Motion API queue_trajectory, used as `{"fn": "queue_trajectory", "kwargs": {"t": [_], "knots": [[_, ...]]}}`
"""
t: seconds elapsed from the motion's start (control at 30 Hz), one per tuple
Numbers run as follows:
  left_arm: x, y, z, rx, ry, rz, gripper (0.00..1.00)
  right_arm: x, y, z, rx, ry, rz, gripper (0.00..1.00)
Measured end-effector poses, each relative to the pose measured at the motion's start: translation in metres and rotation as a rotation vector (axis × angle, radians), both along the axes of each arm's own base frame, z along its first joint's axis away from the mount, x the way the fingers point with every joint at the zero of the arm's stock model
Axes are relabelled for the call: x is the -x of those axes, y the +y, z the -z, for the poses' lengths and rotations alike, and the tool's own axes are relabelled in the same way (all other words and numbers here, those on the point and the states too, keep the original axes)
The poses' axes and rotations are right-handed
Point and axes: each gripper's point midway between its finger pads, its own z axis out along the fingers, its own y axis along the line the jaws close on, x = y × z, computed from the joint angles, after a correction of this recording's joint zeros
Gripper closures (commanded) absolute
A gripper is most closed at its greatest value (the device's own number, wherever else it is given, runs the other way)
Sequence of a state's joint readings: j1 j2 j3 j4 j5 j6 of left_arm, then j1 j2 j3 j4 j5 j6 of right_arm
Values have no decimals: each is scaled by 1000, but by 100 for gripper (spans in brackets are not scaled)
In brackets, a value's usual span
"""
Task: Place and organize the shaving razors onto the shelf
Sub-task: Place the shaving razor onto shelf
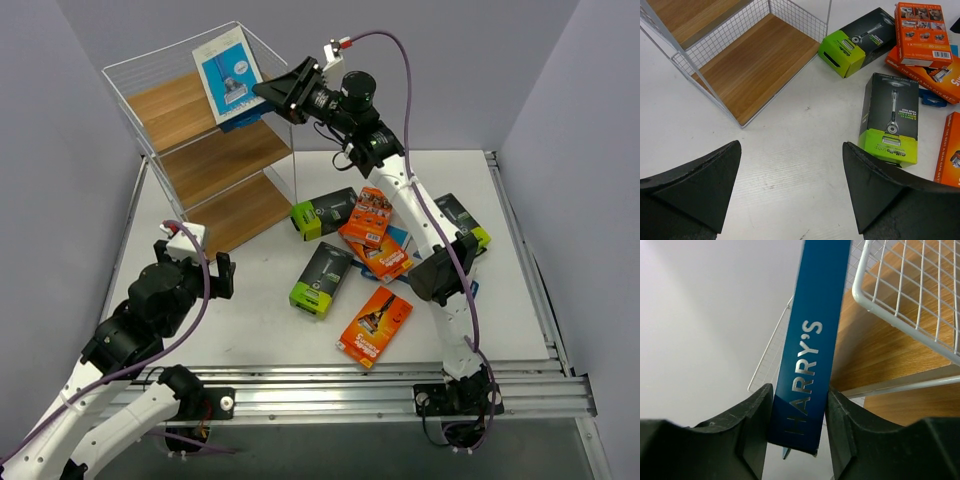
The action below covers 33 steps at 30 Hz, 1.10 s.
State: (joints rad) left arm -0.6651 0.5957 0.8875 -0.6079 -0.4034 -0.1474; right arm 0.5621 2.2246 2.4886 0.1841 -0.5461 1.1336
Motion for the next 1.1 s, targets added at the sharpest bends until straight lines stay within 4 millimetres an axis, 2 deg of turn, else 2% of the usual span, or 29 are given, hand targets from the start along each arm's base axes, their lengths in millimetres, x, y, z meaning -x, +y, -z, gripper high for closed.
{"fn": "queue_trajectory", "kwargs": {"t": [0.13,0.3,0.53,0.8,1.1], "knots": [[0,0,-1,1,-4,3,9,-2,-2,-3,-9,0,7,44],[0,-1,-2,6,-10,5,8,-3,-4,-5,-17,0,11,34],[0,-1,-5,12,-18,5,8,-7,-8,-5,-17,2,22,31],[0,-1,-5,14,-21,5,8,-19,-29,2,19,44,74,30],[0,-2,-5,15,-24,8,8,-14,-42,-3,44,51,98,30]]}}
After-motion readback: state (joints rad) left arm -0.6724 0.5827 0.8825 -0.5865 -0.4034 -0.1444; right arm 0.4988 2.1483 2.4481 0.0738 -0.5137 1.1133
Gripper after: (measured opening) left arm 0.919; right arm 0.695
